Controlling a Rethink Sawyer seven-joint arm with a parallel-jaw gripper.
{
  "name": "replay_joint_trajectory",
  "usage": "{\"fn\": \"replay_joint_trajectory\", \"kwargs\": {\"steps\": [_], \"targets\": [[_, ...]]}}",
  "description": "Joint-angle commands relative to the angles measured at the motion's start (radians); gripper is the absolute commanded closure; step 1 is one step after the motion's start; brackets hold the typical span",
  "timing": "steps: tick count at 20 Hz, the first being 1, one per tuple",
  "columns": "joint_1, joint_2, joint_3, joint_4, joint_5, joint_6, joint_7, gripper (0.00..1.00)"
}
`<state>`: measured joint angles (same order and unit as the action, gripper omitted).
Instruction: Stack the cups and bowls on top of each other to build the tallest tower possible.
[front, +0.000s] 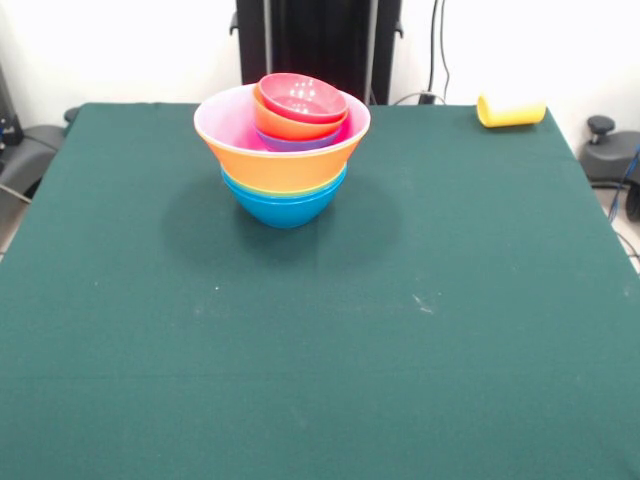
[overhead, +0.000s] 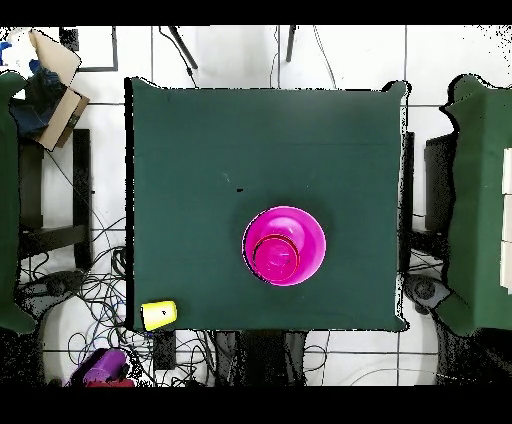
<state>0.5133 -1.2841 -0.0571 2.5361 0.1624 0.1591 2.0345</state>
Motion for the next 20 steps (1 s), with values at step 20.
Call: {"fn": "replay_joint_trajectory", "kwargs": {"steps": [20], "targets": [[-0.024,0.232,0.076,0.208,-0.018,-0.299,0.393,1.00]]}}
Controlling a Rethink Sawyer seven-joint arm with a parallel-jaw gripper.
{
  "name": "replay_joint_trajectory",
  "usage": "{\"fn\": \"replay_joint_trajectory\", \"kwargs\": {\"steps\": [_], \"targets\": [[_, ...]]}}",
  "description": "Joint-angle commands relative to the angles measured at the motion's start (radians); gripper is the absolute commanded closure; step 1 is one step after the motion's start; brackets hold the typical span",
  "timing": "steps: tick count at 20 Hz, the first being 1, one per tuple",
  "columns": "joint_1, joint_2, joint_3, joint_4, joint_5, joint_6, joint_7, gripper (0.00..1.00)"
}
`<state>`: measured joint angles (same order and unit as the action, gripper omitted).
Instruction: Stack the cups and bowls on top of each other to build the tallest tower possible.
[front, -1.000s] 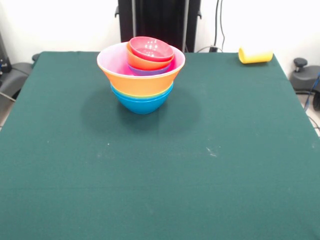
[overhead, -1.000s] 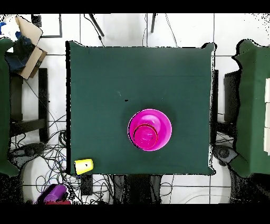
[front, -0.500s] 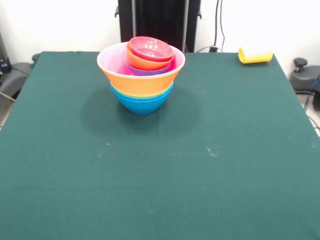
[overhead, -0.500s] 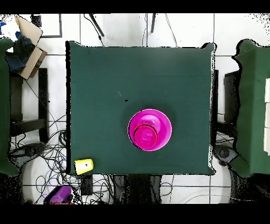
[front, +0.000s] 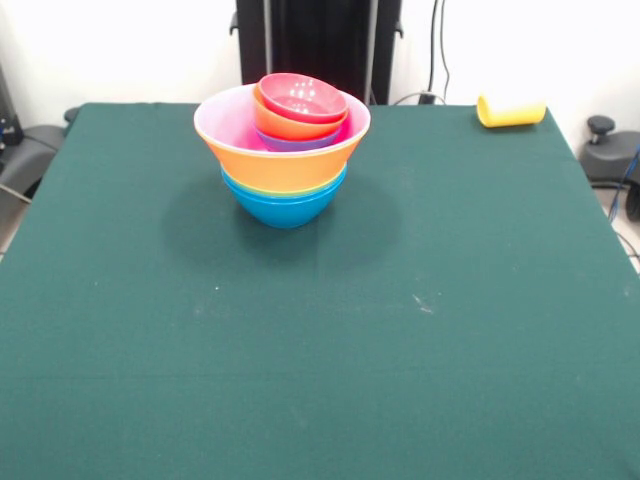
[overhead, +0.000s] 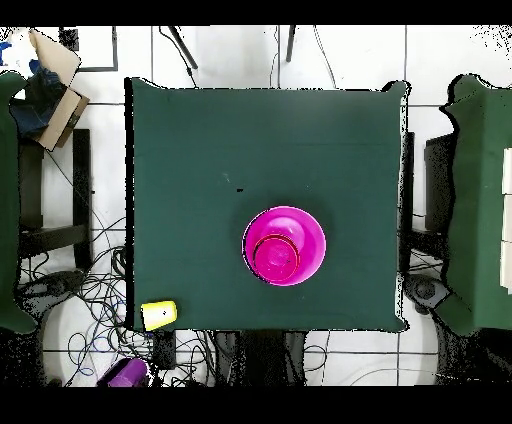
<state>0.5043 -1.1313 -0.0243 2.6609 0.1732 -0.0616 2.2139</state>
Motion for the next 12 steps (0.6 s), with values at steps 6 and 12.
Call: {"fn": "replay_joint_trajectory", "kwargs": {"steps": [6,12], "targets": [[-0.011,0.163,0.055,0.076,-0.043,-0.163,0.242,1.00],[-0.009,0.267,0.061,0.061,-0.060,-0.254,0.261,1.00]]}}
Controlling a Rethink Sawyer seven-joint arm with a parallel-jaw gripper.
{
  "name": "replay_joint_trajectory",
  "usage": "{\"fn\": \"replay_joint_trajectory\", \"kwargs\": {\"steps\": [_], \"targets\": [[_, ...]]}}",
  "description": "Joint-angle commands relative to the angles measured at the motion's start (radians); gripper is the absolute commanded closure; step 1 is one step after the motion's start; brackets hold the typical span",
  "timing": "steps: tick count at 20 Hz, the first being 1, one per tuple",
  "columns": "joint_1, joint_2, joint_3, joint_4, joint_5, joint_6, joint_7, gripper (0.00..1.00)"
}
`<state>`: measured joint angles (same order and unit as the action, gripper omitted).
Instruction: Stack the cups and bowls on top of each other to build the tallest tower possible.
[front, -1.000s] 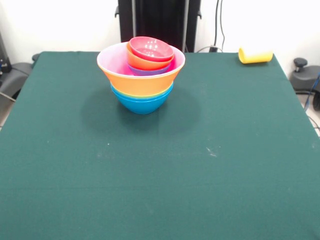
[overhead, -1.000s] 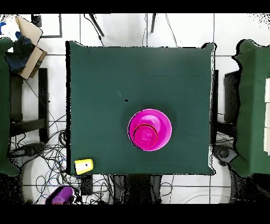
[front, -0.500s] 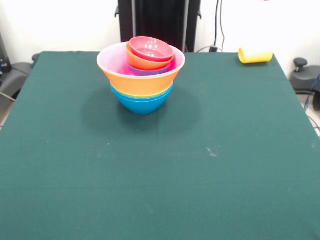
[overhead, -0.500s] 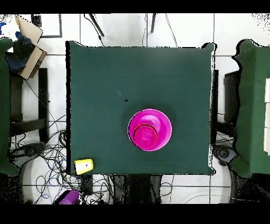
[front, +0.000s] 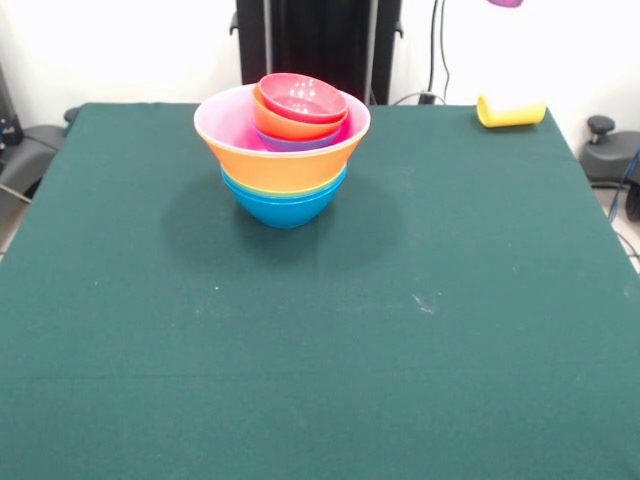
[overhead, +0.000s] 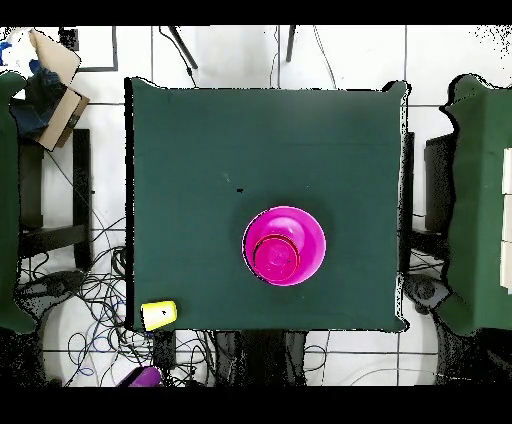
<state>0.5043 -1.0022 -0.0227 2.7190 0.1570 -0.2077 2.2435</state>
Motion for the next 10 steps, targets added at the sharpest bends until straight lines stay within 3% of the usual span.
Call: {"fn": "replay_joint_trajectory", "kwargs": {"steps": [1,10], "targets": [[-0.006,0.144,0.059,0.001,-0.042,-0.112,0.231,1.00],[0.032,0.224,0.069,-0.001,-0.028,-0.196,0.265,1.00]]}}
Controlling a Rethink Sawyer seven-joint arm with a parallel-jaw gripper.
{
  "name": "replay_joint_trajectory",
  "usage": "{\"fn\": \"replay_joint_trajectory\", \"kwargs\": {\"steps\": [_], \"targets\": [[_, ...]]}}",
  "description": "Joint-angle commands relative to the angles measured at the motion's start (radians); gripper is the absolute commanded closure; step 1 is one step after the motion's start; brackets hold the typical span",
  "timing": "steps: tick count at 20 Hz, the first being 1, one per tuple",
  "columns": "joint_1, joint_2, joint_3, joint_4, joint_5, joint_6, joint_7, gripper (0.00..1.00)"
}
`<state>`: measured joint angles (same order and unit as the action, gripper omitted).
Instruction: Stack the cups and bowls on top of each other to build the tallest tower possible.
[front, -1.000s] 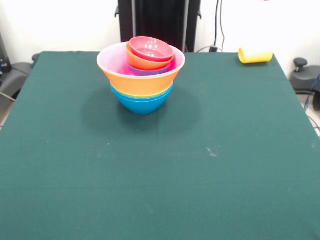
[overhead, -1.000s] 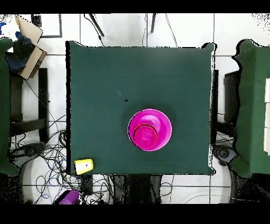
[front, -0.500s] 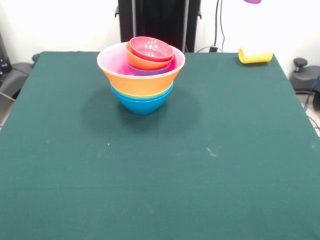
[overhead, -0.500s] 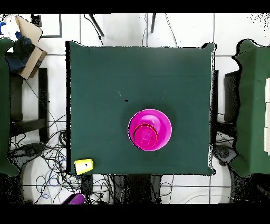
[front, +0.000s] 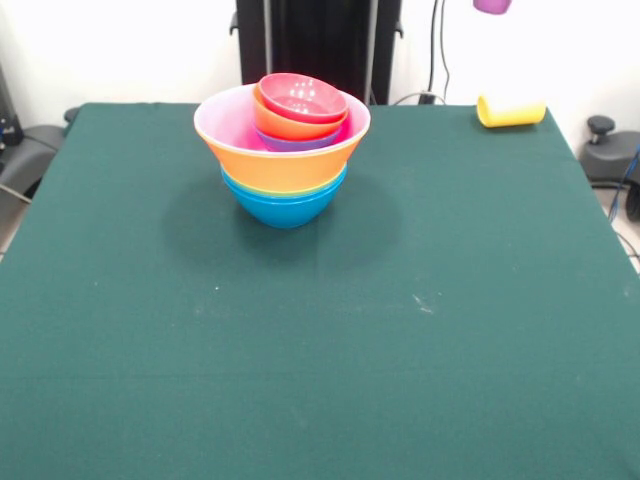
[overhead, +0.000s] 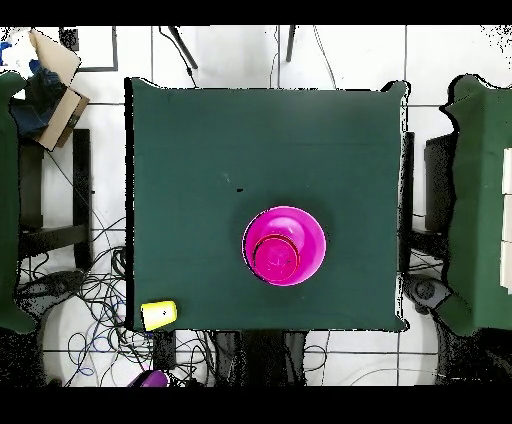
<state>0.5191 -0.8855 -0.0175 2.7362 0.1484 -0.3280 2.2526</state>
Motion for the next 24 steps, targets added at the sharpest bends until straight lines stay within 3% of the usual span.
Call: {"fn": "replay_joint_trajectory", "kwargs": {"steps": [1,12,24], "targets": [[0.021,0.122,0.066,-0.024,-0.018,-0.085,0.260,1.00],[0.071,0.297,0.063,-0.092,-0.014,-0.206,0.309,1.00],[0.126,0.390,0.073,-0.129,0.019,-0.268,0.353,1.00]]}}
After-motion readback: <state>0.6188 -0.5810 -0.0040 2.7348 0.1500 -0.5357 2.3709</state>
